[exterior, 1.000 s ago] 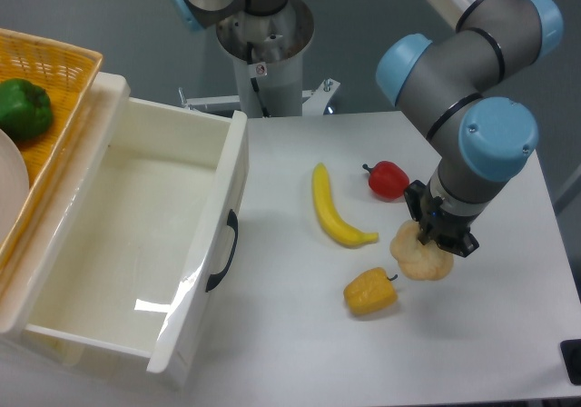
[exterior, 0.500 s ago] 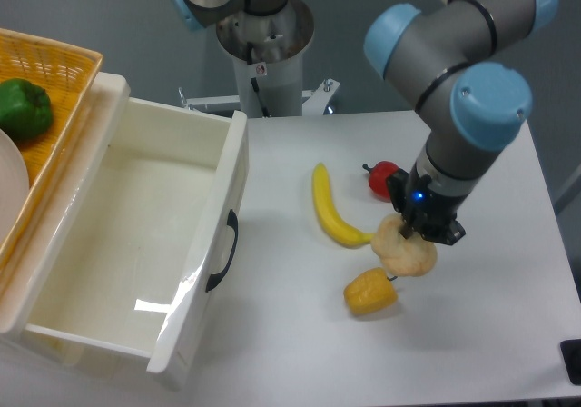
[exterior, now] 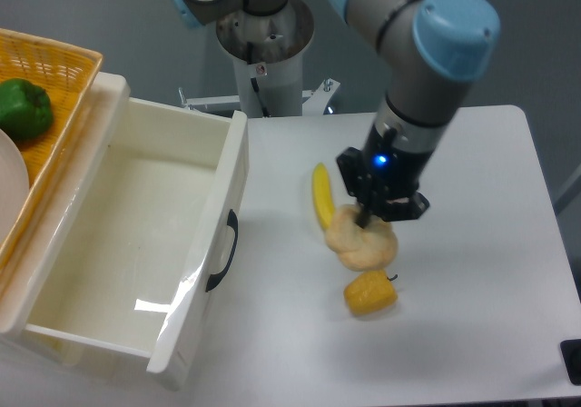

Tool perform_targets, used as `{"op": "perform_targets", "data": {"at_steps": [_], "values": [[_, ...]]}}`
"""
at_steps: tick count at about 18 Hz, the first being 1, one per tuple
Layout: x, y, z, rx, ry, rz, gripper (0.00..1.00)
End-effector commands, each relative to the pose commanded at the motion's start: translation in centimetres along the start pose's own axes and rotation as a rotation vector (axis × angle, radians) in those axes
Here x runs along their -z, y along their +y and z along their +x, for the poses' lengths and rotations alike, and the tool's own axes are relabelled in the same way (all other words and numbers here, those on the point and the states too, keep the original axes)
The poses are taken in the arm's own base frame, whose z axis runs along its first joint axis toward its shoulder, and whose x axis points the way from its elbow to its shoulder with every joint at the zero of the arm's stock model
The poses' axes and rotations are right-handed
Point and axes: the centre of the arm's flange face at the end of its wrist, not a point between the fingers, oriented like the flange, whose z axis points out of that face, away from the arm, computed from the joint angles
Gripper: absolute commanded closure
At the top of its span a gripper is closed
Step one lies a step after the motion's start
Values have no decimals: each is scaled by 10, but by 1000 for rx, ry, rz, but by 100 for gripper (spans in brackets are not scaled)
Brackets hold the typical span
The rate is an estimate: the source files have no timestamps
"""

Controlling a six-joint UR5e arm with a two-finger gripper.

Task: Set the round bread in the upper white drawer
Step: 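Lift the bread roll and carry it over the open white drawer, then lower the bread roll into the drawer and open the gripper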

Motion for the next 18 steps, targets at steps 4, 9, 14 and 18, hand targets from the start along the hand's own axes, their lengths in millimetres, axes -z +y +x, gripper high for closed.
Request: {"op": "perform_targets", "data": {"at_steps": [4,9,14,18], "values": [[7,-26,38,0,12,34,100],[13,-64,92,-40,20,46,100],[-4,-85,138,-101,52,33,100],[-16,-98,158,-132,72,20,100]]}}
